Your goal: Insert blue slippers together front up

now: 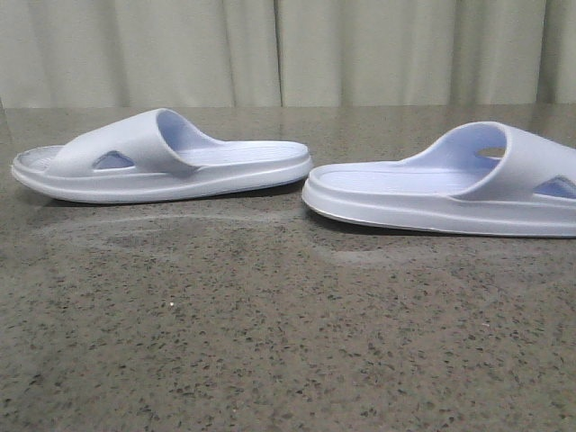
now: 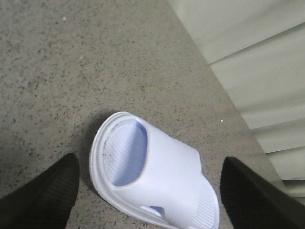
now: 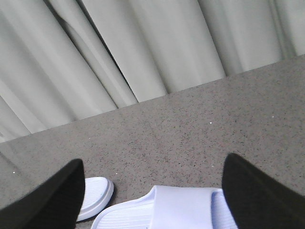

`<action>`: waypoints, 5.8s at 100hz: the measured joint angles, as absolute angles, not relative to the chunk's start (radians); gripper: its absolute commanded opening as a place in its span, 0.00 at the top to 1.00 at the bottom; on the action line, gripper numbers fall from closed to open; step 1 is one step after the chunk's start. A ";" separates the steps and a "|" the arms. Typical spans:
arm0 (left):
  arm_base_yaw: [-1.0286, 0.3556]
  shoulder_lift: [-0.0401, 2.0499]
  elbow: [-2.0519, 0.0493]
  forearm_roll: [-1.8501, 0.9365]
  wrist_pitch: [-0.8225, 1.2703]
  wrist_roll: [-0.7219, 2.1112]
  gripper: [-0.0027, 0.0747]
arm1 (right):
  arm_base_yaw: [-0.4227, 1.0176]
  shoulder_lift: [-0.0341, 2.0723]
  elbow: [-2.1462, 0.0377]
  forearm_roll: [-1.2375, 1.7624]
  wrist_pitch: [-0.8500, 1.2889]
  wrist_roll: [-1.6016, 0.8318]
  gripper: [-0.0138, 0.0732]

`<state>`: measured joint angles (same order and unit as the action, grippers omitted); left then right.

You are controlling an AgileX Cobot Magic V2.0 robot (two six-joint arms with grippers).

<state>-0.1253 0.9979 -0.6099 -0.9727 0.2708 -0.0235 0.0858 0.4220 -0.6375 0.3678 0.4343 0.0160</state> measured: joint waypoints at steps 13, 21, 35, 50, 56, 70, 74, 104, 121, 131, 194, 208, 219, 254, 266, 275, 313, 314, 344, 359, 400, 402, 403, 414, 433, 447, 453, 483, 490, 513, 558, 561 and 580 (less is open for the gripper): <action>-0.125 1.067 -0.610 -0.997 0.271 -0.023 0.27 | 0.086 0.422 -0.638 0.368 0.433 0.016 0.25; -0.125 1.097 -0.610 -1.006 0.271 -0.023 0.27 | 0.086 0.422 -0.638 0.368 0.433 0.016 0.25; -0.125 1.133 -0.610 -1.010 0.269 -0.023 0.27 | 0.086 0.422 -0.638 0.370 0.422 0.016 0.25; -0.125 1.156 -0.610 -1.012 0.267 -0.023 0.27 | 0.086 0.422 -0.638 0.370 0.400 0.016 0.25; -0.125 1.165 -0.610 -1.017 0.267 -0.023 0.27 | 0.086 0.422 -0.638 0.370 0.392 0.016 0.25; -0.125 1.199 -0.610 -1.042 0.266 -0.023 0.27 | 0.086 0.422 -0.638 0.370 0.383 0.016 0.25; -0.125 1.211 -0.612 -1.046 0.266 -0.023 0.27 | 0.086 0.422 -0.638 0.370 0.381 0.016 0.25; -0.125 1.277 -0.679 -1.054 0.277 0.014 0.27 | 0.086 0.422 -0.638 0.370 0.379 0.016 0.25; -0.125 1.317 -0.697 -1.060 0.286 0.020 0.27 | 0.086 0.422 -0.638 0.370 0.379 0.016 0.25; -0.125 1.341 -0.705 -1.072 0.298 0.026 0.27 | 0.086 0.422 -0.638 0.370 0.379 0.016 0.25; -0.125 1.470 -0.778 -1.336 0.400 0.242 0.27 | 0.079 0.422 -0.638 0.370 0.372 0.016 0.25; -0.125 1.471 -0.782 -1.344 0.426 0.256 0.30 | 0.079 0.422 -0.638 0.370 0.372 0.016 0.25; -0.125 1.475 -0.782 -1.348 0.454 0.258 0.37 | 0.079 0.422 -0.638 0.370 0.372 0.016 0.25; -0.125 1.486 -0.774 -1.348 0.481 0.258 0.57 | 0.079 0.422 -0.638 0.370 0.372 0.016 0.25; -0.125 1.490 -0.774 -1.341 0.483 0.256 0.65 | 0.079 0.422 -0.638 0.370 0.372 0.016 0.25; -0.125 1.490 -0.772 -1.332 0.481 0.256 0.72 | 0.079 0.422 -0.638 0.370 0.372 0.016 0.25; -0.125 1.493 -0.768 -1.287 0.449 0.281 0.94 | 0.079 0.422 -0.638 0.370 0.372 0.016 0.25; -0.125 1.493 -0.768 -1.287 0.450 0.286 0.94 | 0.079 0.422 -0.638 0.370 0.372 0.016 0.25; -0.125 1.493 -0.766 -1.402 0.452 0.473 0.94 | 0.079 0.422 -0.638 0.370 0.372 0.016 0.25; -0.123 1.498 -0.765 -1.538 0.518 0.591 0.94 | 0.079 0.422 -0.638 0.370 0.372 0.016 0.25; 0.075 1.476 -0.762 -1.739 0.874 0.754 0.94 | 0.079 0.422 -0.638 0.370 0.372 0.016 0.25; 0.089 1.471 -0.762 -1.742 0.896 0.754 0.94 | 0.079 0.422 -0.638 0.370 0.372 0.016 0.25; 0.094 1.470 -0.762 -1.742 0.903 0.756 0.94 | 0.079 0.422 -0.638 0.370 0.372 0.016 0.25; 0.160 1.452 -0.762 -1.754 1.021 0.760 0.94 | 0.079 0.422 -0.638 0.370 0.372 0.016 0.25; 0.186 1.448 -0.762 -1.761 1.107 0.762 0.94 | 0.079 0.426 -0.638 0.370 0.366 0.018 0.25; 0.186 1.448 -0.762 -1.747 1.120 0.762 0.94 | 0.079 0.461 -0.594 0.372 0.349 0.097 0.25; 0.186 1.448 -0.760 -1.745 1.122 0.762 0.94 | 0.079 0.486 -0.563 0.372 0.349 0.147 0.25; 0.186 1.448 -0.752 -1.737 1.129 0.762 0.94 | 0.079 0.529 -0.449 0.387 0.251 0.344 0.25; 0.186 1.448 -0.752 -1.737 1.129 0.762 0.94 | 0.079 0.545 -0.428 0.390 0.231 0.369 0.25; 0.186 1.448 -0.752 -1.737 1.129 0.762 0.94 | 0.079 0.624 -0.395 0.468 0.170 0.388 0.25; 0.186 1.448 -0.752 -1.737 1.131 0.762 0.94 | 0.079 0.830 -0.394 0.588 0.123 0.391 0.25; 0.186 1.448 -0.752 -1.737 1.131 0.762 0.94 | 0.079 0.839 -0.394 0.593 0.119 0.392 0.25; 0.186 1.448 -0.752 -1.737 1.131 0.762 0.94 | 0.079 0.885 -0.394 0.604 0.087 0.392 0.25</action>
<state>0.1860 1.4483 -0.7517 -1.7370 1.1313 0.7622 0.0790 0.8855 -0.3937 0.6044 0.0870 0.3924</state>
